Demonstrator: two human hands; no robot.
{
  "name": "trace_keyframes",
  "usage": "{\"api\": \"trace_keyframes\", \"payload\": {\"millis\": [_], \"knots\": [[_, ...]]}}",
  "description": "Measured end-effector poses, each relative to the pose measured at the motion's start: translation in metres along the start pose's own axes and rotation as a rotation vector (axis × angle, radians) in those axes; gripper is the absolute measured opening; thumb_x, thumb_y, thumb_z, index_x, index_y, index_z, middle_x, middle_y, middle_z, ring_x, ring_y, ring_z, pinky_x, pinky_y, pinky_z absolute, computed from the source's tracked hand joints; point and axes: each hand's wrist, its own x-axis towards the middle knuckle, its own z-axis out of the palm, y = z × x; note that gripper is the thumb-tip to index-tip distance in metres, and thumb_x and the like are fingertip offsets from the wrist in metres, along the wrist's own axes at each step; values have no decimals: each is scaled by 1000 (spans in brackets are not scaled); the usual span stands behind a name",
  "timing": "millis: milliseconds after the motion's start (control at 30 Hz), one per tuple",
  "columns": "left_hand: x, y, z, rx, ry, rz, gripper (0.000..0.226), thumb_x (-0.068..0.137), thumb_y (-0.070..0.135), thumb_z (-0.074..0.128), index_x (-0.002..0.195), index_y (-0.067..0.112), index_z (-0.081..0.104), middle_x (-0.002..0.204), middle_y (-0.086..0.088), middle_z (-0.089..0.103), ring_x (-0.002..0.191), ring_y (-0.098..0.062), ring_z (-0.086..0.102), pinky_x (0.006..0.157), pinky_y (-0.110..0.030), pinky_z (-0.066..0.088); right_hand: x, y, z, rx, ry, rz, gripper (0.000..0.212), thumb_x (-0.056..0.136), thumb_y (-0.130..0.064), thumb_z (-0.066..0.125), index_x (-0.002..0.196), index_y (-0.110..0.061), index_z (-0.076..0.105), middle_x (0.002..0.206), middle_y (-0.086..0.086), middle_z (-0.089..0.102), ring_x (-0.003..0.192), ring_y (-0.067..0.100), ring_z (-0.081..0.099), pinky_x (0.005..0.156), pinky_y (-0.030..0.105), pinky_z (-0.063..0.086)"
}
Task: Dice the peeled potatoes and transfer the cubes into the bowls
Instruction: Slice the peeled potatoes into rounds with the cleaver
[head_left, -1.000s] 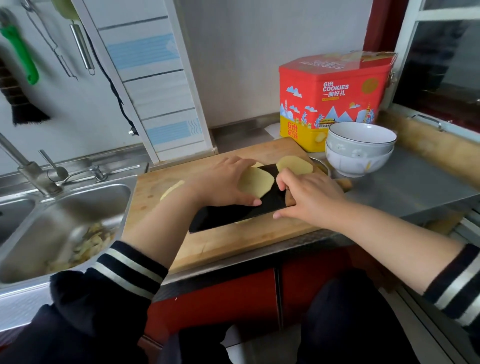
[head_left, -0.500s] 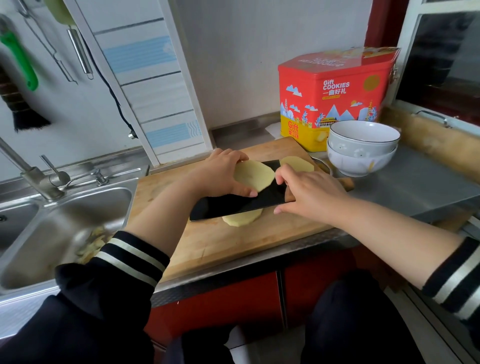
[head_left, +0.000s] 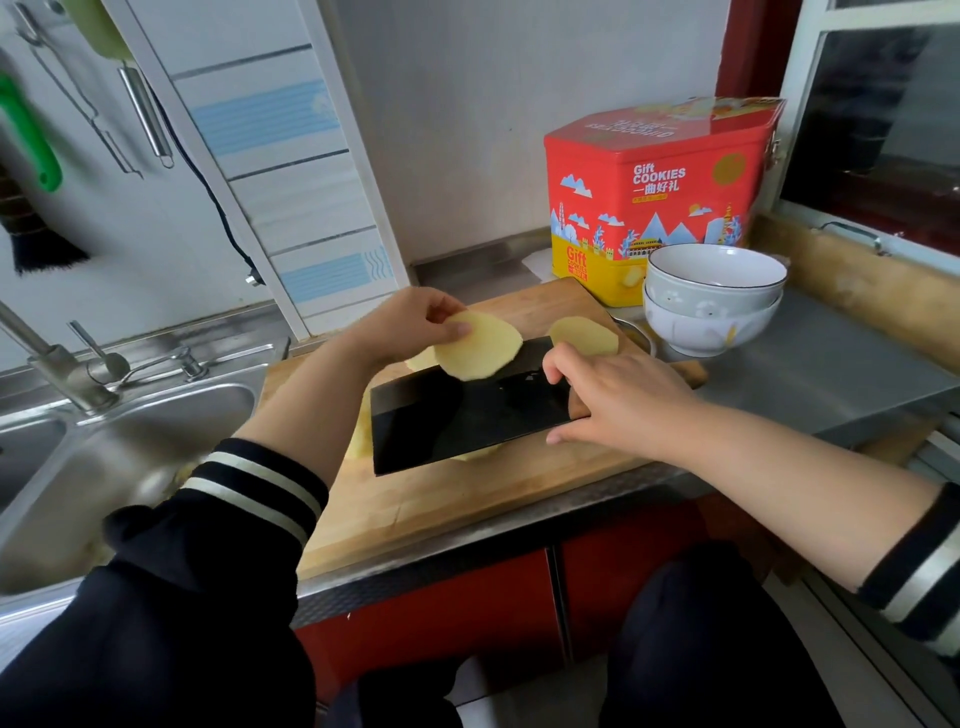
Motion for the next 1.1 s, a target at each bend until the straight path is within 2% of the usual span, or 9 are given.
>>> {"api": "trace_keyframes", "payload": {"millis": [200, 333, 400, 533, 667, 733, 867, 967, 1100], "knots": [[6, -37, -38, -355, 235, -355, 27, 95, 16, 63, 118, 3, 65, 89, -8, 64, 76, -20, 60, 81, -34, 57, -1, 7, 0, 13, -5, 19, 54, 82, -66, 58, 109, -30, 28, 79, -10, 56, 69, 8, 55, 48, 22, 22], [1, -66, -48, -267, 303, -482, 21, 97, 6, 58, 115, -3, 64, 75, -11, 57, 60, -19, 54, 43, -20, 50, 0, 14, 3, 131, -17, 105, 42, 88, -59, 56, 102, -35, 25, 91, -7, 64, 82, 15, 63, 57, 28, 45], [0, -81, -45, -226, 291, -522, 20, 97, 2, 55, 114, -6, 64, 74, -14, 58, 58, -22, 56, 37, -19, 49, 1, 14, 1, 208, -16, 155, 35, 91, -52, 56, 103, -35, 28, 87, -12, 59, 80, 14, 61, 63, 31, 51], [-1, -106, -32, -280, 233, -575, 26, 94, -7, 53, 117, -3, 64, 91, -18, 63, 65, -22, 59, 44, -20, 54, 9, 5, -5, 355, 13, 241, 25, 91, -49, 54, 102, -39, 34, 83, -3, 61, 75, 19, 60, 64, 36, 51], [-12, -120, -23, -376, 264, -495, 33, 93, 0, 58, 126, 3, 61, 102, -14, 63, 81, -21, 59, 82, -31, 53, 24, -17, -15, 516, 33, 299, 21, 92, -55, 51, 102, -37, 46, 79, -6, 57, 72, 17, 57, 63, 35, 46], [-22, -121, -21, -467, 354, -417, 31, 95, 9, 60, 125, 2, 61, 105, -13, 63, 86, -22, 58, 86, -35, 52, 31, -30, -22, 639, 59, 309, 26, 92, -52, 53, 107, -31, 51, 84, -8, 56, 74, 12, 55, 61, 28, 42], [-55, -105, -18, -230, 529, -177, 24, 97, 35, 56, 100, 14, 68, 96, -2, 70, 89, -17, 65, 83, -37, 53, 48, -55, -32, 763, 12, 293, 31, 92, -45, 60, 113, -23, 52, 75, -9, 54, 59, 6, 50, 51, 22, 38], [-78, -91, -5, -109, 380, -44, 22, 94, 42, 59, 100, 23, 66, 111, 3, 63, 102, -15, 58, 91, -35, 49, 58, -70, -35, 855, -78, 293, 22, 96, -33, 56, 114, -22, 47, 69, -1, 54, 50, 13, 47, 44, 25, 41], [-88, -97, 12, -10, 278, -51, 22, 86, 48, 66, 105, 38, 60, 125, 10, 48, 117, -17, 48, 102, -42, 44, 68, -88, -39, 849, -164, 303, 14, 101, -27, 47, 111, -18, 49, 71, 4, 52, 53, 13, 45, 43, 23, 43]]}}
